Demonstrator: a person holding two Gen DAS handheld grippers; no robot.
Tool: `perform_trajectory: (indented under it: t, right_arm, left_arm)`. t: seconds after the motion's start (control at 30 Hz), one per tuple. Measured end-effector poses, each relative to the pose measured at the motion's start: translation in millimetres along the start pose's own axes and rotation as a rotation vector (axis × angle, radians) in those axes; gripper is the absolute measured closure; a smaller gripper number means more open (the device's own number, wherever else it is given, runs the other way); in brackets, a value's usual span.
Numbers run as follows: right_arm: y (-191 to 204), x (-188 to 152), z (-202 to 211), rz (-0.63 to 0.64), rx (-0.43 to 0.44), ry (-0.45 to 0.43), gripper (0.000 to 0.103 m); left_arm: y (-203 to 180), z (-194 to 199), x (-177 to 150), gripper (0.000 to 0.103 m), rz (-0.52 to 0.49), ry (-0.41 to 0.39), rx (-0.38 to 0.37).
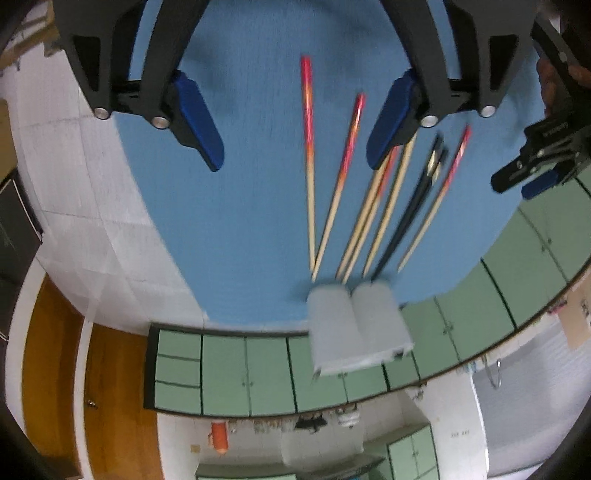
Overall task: Organize utensils
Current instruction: 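Grasp a red-patterned wooden chopstick with each tool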
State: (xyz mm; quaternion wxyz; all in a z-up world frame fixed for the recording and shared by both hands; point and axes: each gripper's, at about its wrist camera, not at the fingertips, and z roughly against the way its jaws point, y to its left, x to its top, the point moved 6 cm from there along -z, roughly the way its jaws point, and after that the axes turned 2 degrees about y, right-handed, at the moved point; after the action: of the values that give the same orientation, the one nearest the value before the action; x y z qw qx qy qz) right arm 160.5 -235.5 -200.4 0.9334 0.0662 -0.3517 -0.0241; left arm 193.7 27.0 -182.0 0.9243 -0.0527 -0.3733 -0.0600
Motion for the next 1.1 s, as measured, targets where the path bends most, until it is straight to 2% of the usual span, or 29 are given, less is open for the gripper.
perform_trajectory:
  t: [0.23, 0.4, 0.47, 0.57, 0.7, 0.87, 1.1]
  right_arm:
    - [13.5, -41.2, -7.5, 0.053, -0.004, 0.091, 0.054]
    - [7.9, -38.5, -9.1, 0.040, 0.000, 0.082, 0.063]
    - [4.9, -38.2, -10.2, 0.038, -0.003, 0.077, 0.070]
    - [3.1, -38.1, -10.7, 0.047, -0.010, 0.064, 0.074]
    - [6.1, -38.6, -10.8, 0.067, -0.015, 0.053, 0.079]
    - [12.2, -41.3, -9.8, 0.101, -0.017, 0.034, 0.090]
    - [11.2, -40.1, -10.4, 0.101, -0.003, 0.018, 0.094]
  left_arm:
    - [1.6, -1.1, -23.2, 0.009, 0.010, 0.049, 0.017]
    - [0.2, -3.1, -27.2, 0.010, 0.010, 0.060, 0.023]
    - [-3.2, -4.9, -26.8, 0.011, 0.012, 0.064, 0.023]
    - [-6.8, -7.6, -30.3, 0.019, 0.011, 0.077, 0.024]
    - [-11.6, -10.7, -33.9, 0.020, 0.014, 0.087, 0.021]
    - [-19.1, -14.1, -38.6, 0.024, 0.011, 0.100, 0.011]
    - [-28.7, -17.0, -42.3, 0.036, 0.000, 0.100, 0.020]
